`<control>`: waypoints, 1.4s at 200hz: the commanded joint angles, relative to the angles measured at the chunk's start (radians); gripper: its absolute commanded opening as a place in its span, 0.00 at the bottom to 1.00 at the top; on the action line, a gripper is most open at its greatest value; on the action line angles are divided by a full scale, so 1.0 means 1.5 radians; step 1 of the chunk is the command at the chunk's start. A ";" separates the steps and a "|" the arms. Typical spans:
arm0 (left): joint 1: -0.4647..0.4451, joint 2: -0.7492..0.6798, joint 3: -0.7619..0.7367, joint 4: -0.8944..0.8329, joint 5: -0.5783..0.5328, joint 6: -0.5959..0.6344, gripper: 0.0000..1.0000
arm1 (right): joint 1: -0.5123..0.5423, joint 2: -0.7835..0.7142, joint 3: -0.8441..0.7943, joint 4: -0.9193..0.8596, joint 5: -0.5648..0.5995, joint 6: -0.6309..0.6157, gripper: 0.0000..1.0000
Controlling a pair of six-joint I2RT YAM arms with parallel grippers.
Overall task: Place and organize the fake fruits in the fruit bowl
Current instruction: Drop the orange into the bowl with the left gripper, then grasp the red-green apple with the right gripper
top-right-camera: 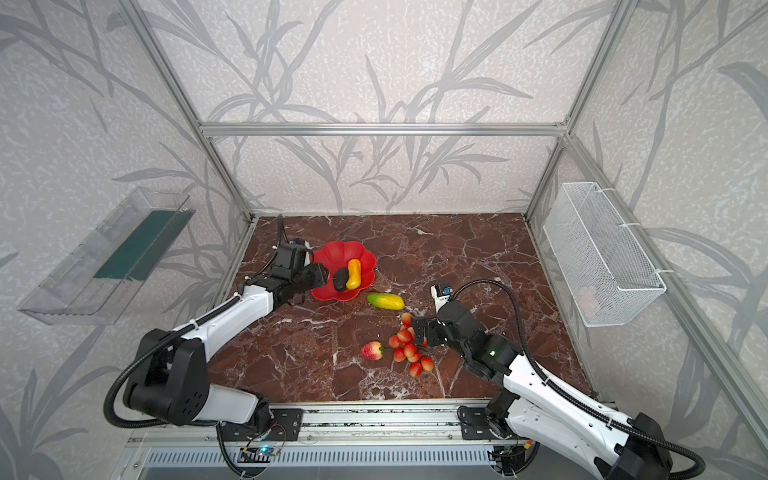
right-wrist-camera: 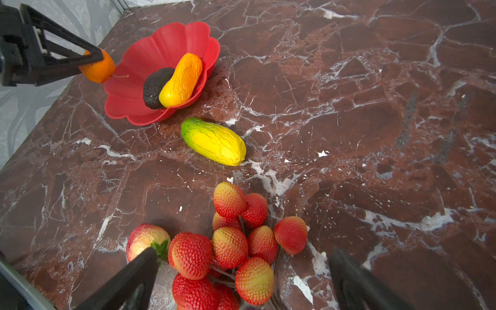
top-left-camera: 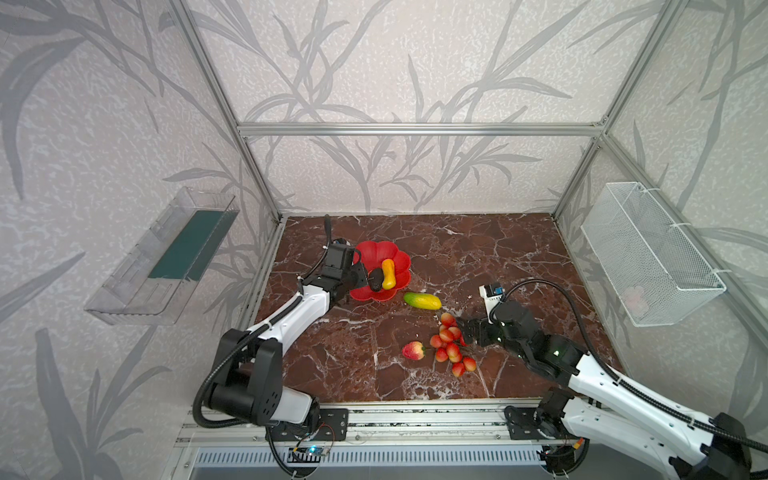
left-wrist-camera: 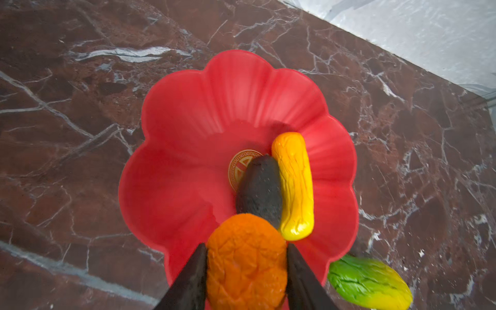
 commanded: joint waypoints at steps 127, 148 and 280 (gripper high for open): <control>0.018 0.025 0.081 -0.024 0.041 0.016 0.71 | 0.054 0.093 0.067 -0.032 -0.030 -0.047 0.94; 0.018 -0.066 0.049 -0.011 0.009 0.022 0.72 | 0.103 0.146 0.097 -0.026 -0.017 -0.056 0.93; 0.023 -0.705 -0.261 -0.060 -0.121 0.032 0.99 | 0.249 0.529 0.291 -0.024 -0.023 -0.130 0.85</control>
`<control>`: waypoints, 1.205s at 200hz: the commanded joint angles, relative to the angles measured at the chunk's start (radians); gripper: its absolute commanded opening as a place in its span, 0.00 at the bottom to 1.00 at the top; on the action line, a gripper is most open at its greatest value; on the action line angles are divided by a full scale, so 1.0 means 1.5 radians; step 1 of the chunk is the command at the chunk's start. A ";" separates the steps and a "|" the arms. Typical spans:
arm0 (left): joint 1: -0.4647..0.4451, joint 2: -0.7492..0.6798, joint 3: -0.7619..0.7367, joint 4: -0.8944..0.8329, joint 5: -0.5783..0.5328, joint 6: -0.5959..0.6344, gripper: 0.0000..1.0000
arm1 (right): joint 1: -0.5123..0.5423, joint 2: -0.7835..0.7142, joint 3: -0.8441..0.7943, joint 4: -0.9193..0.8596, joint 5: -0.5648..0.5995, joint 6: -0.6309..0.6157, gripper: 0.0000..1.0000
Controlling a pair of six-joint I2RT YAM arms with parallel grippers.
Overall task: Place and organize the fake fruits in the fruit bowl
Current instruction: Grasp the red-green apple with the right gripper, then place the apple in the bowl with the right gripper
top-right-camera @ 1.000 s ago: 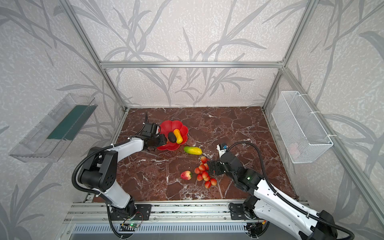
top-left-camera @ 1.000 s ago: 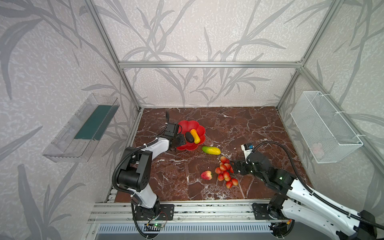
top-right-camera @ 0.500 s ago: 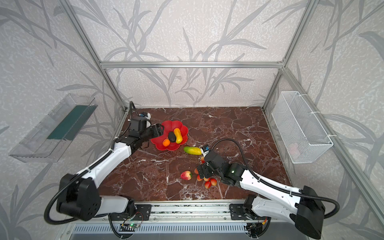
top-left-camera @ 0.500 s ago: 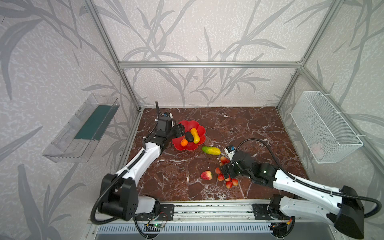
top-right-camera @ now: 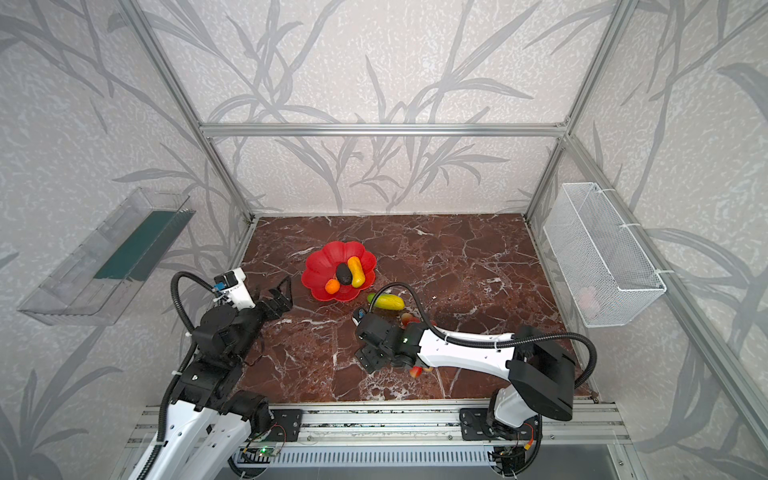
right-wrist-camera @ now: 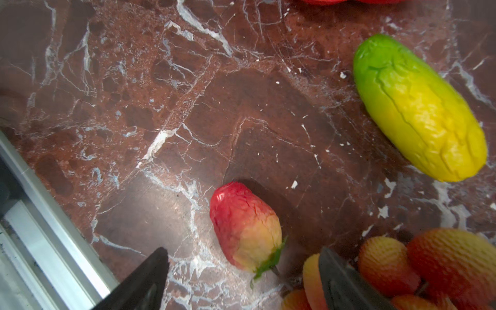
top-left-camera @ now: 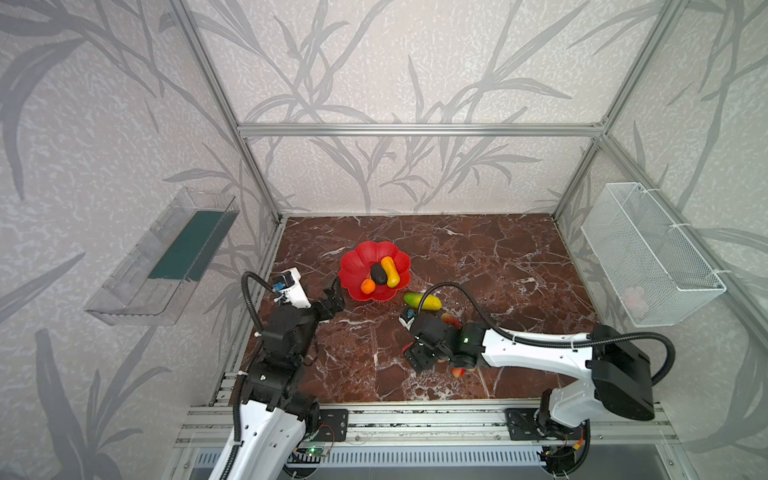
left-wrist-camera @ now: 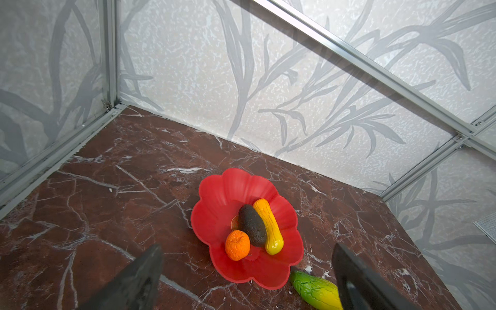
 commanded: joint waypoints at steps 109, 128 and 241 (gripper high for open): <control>0.003 -0.048 0.029 -0.114 -0.035 0.003 0.99 | 0.003 0.122 0.034 0.037 -0.036 -0.010 0.46; 0.003 -0.057 0.031 -0.124 -0.046 0.003 0.99 | 0.003 0.109 0.042 0.038 -0.033 -0.012 0.38; 0.003 -0.144 0.026 -0.194 -0.069 -0.025 0.99 | -0.119 0.250 0.381 0.026 -0.090 -0.132 0.35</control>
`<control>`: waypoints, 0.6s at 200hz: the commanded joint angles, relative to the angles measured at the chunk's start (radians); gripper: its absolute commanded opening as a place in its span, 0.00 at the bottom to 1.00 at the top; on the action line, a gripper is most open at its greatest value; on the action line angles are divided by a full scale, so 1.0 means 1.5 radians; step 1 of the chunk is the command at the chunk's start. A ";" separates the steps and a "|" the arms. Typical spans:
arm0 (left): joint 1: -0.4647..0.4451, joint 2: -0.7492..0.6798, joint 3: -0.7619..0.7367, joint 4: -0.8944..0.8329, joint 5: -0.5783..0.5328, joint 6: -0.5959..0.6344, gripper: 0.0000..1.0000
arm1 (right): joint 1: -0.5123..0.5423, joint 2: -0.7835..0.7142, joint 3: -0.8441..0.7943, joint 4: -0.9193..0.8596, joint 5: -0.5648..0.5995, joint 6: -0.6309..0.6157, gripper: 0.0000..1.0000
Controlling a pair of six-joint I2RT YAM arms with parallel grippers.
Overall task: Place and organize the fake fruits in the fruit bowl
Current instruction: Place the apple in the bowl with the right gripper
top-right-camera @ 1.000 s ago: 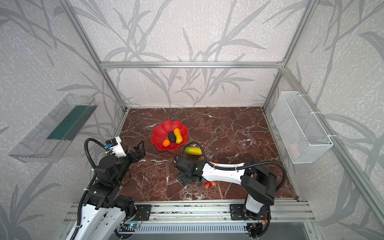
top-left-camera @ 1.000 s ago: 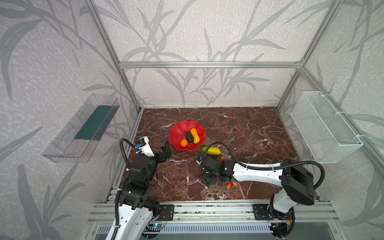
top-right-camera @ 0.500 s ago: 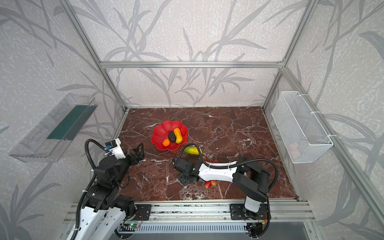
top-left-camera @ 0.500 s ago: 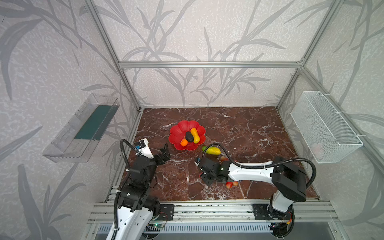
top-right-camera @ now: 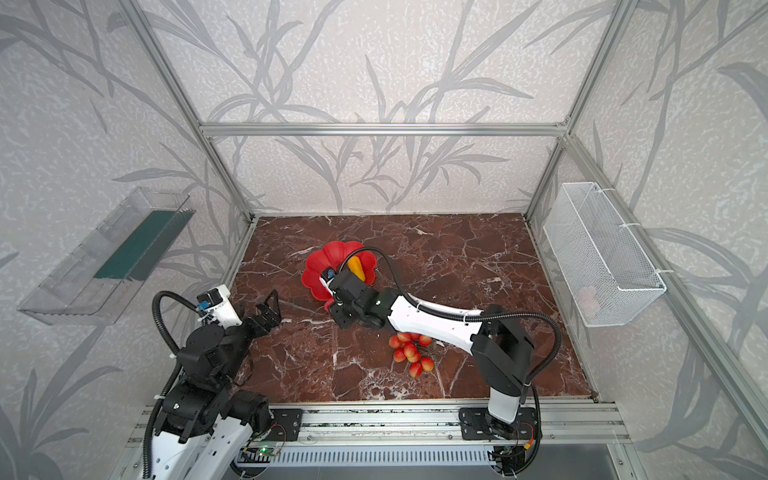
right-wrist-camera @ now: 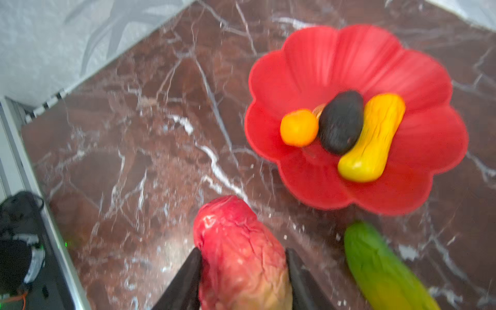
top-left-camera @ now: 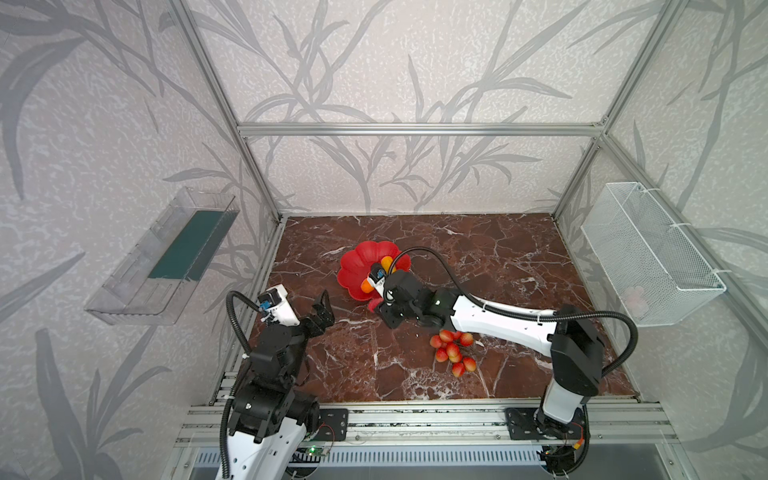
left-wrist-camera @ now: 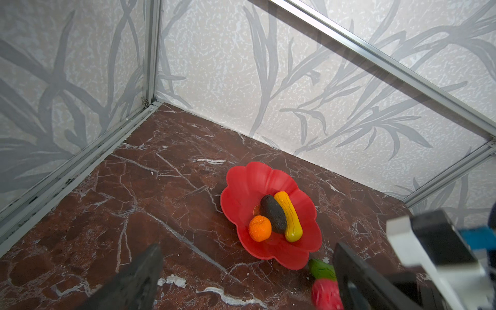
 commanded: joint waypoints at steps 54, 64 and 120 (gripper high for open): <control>0.003 -0.040 0.018 -0.057 -0.012 -0.024 0.99 | -0.079 0.226 0.199 -0.030 -0.033 -0.072 0.36; 0.002 -0.044 0.019 -0.061 -0.011 -0.027 0.99 | -0.081 0.245 0.217 -0.036 -0.034 -0.078 0.36; 0.003 -0.053 0.020 -0.058 -0.004 -0.026 0.99 | -0.084 0.274 0.238 -0.048 -0.039 -0.075 0.57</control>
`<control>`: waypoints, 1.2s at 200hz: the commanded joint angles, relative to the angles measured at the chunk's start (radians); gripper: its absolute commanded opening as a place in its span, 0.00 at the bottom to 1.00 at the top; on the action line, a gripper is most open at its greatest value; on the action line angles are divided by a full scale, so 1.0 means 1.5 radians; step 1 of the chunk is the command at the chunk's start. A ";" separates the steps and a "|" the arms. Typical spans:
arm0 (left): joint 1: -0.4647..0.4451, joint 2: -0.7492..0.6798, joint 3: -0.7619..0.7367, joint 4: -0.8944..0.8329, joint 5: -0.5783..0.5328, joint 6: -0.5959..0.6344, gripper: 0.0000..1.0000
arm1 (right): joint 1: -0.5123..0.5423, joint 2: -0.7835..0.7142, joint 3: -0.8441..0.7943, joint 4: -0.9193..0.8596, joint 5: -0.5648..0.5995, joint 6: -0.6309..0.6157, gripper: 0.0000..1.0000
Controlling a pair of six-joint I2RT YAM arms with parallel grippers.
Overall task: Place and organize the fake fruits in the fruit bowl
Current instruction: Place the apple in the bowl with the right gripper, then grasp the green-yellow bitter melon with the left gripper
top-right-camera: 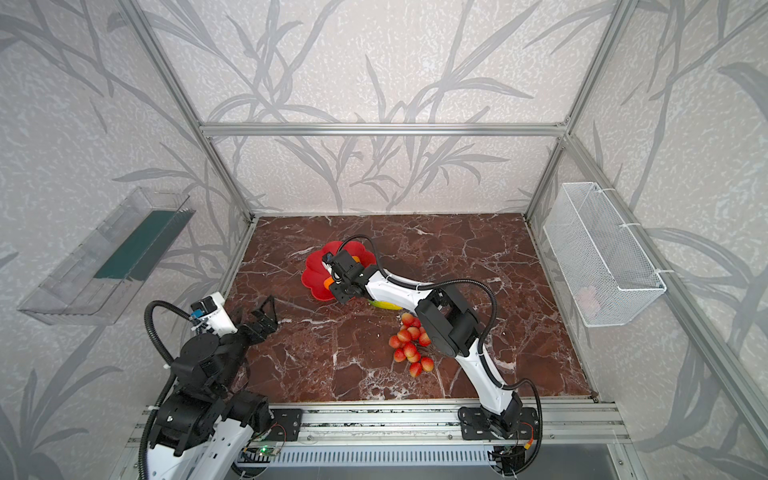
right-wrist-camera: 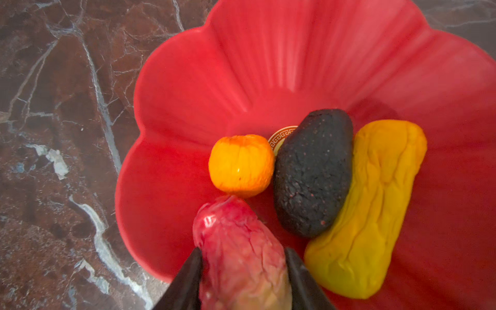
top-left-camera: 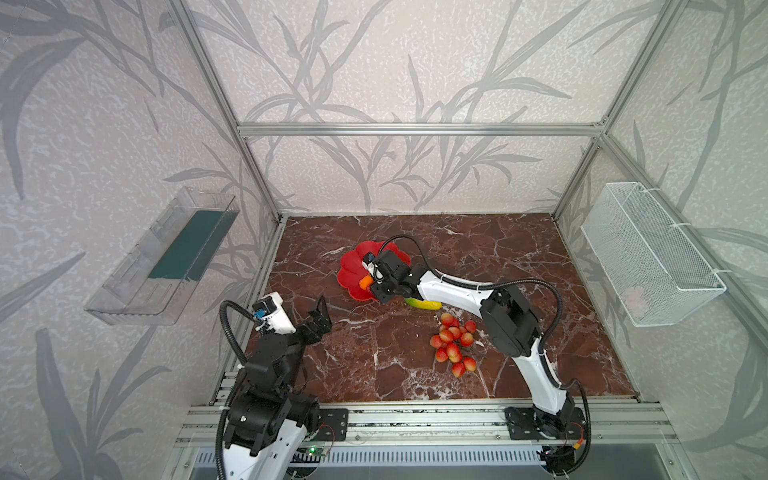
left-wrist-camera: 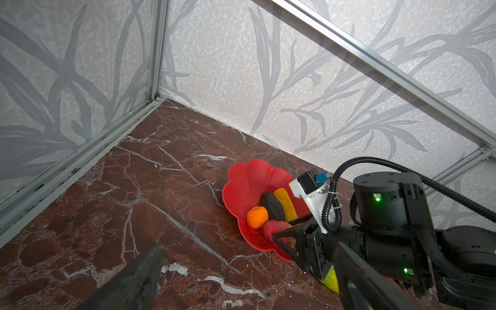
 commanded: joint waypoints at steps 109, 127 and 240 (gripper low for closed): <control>0.000 0.321 0.073 0.206 0.299 0.093 0.85 | -0.114 -0.491 -0.445 0.206 -0.075 0.144 0.95; -0.017 0.418 0.105 0.233 0.341 0.128 0.81 | -0.133 -0.589 -0.541 0.209 -0.055 0.149 1.00; -0.255 0.875 0.376 0.107 0.363 0.640 0.79 | -0.270 -0.972 -0.799 0.094 -0.091 0.221 0.99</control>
